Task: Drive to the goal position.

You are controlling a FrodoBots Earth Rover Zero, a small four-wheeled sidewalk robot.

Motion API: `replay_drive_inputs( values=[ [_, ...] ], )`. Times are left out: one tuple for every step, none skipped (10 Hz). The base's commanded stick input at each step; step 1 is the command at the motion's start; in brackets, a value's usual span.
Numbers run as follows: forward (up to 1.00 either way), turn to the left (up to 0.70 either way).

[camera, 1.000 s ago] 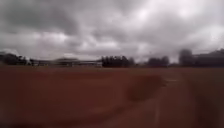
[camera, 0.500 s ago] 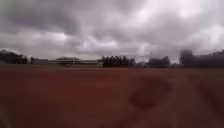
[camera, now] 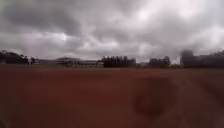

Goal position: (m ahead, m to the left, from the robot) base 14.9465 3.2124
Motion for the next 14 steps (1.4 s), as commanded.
replay_drive_inputs(
  values=[
    [0.70, 0.00],
    [0.70, 0.00],
    [0.70, 0.00],
    [0.70, 0.00],
    [0.70, 0.00],
    [0.70, 0.00],
    [0.70, 0.00],
    [0.70, 0.00],
    [0.70, 0.00],
    [0.70, 0.00],
    [0.70, 0.00],
    [0.70, 0.00],
    [0.70, 0.00],
    [0.70, 0.00]
  ],
)
